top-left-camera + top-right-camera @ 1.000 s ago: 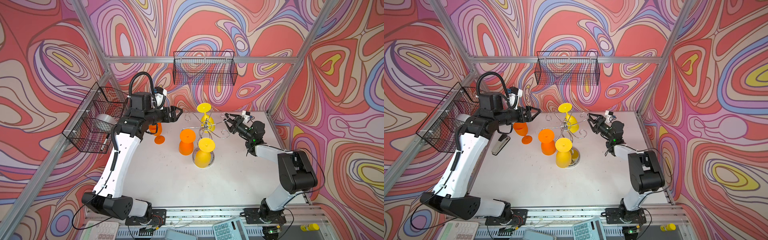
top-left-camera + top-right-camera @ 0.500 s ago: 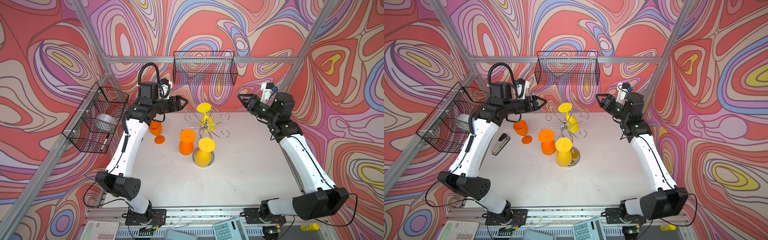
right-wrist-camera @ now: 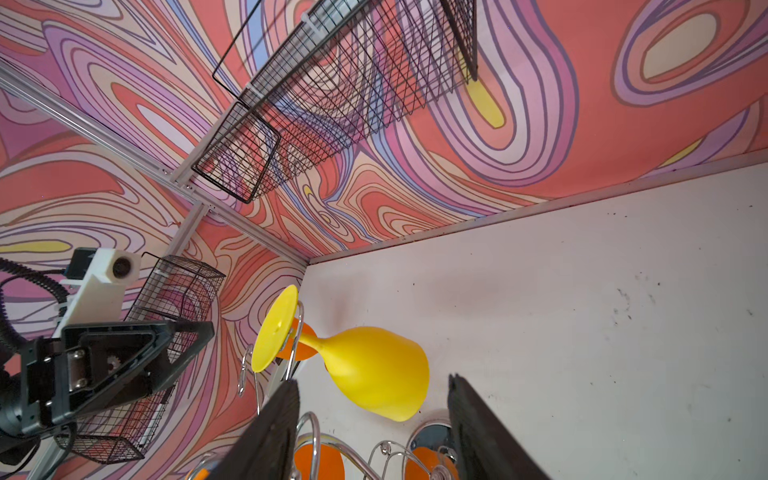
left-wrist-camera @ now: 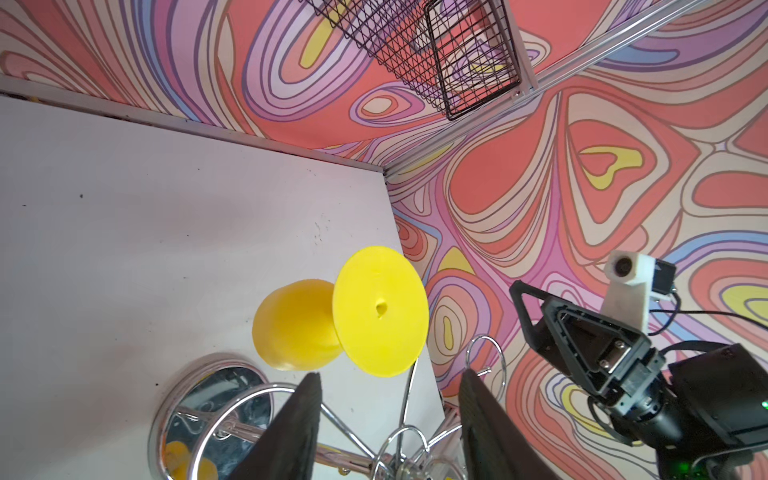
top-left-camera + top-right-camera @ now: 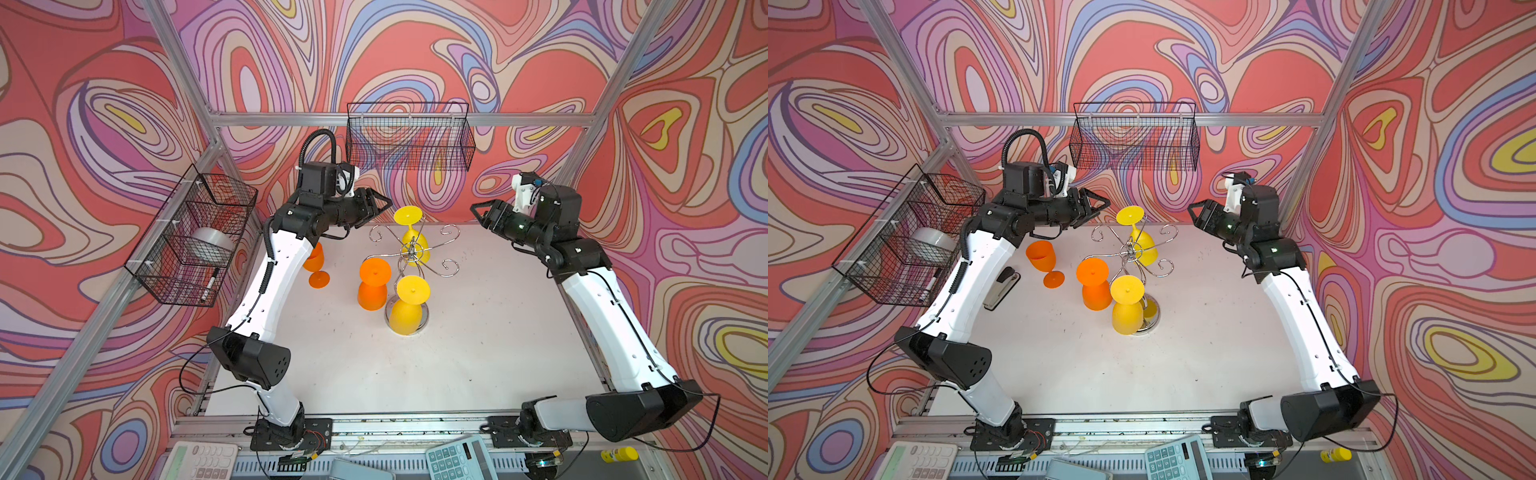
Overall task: Take the wine glass off the wine glass rack
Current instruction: 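Close the left gripper on the yellow glass foot hanging on the rack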
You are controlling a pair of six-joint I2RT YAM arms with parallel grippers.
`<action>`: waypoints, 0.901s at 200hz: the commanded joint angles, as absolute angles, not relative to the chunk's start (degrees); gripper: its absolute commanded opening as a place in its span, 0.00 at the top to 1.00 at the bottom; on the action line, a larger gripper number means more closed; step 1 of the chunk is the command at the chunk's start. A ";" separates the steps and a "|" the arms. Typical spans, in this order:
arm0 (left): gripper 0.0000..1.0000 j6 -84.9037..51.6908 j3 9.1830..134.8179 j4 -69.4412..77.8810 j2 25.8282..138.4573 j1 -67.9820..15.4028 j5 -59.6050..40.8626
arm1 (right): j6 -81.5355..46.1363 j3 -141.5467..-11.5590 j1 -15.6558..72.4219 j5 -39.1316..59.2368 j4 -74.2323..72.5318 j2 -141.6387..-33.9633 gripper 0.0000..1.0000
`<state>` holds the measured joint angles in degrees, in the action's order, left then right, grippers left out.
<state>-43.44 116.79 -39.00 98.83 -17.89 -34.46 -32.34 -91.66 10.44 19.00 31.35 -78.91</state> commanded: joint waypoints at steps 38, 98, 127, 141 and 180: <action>0.54 -54.10 117.16 -41.54 98.29 -20.25 -28.12 | -28.83 -92.39 12.39 13.75 34.63 -79.87 0.40; 0.59 -62.37 117.71 -45.44 97.85 -25.14 -19.66 | -27.36 -92.11 13.62 11.78 35.08 -80.16 0.40; 0.61 -65.61 116.51 -45.53 97.04 -27.35 -15.65 | -26.98 -91.63 13.62 11.78 35.34 -79.76 0.40; 0.61 -66.68 115.90 -45.70 96.94 -27.97 -14.61 | -26.79 -91.41 13.63 11.55 35.44 -79.50 0.40; 0.62 -69.81 111.00 -41.98 95.95 -28.78 -13.26 | -26.62 -90.58 13.67 11.65 35.34 -78.54 0.40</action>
<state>-65.93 114.39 -43.86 97.84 -28.47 -15.92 -27.64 -91.77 13.32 12.36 34.76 -79.92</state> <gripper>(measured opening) 0.385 0.602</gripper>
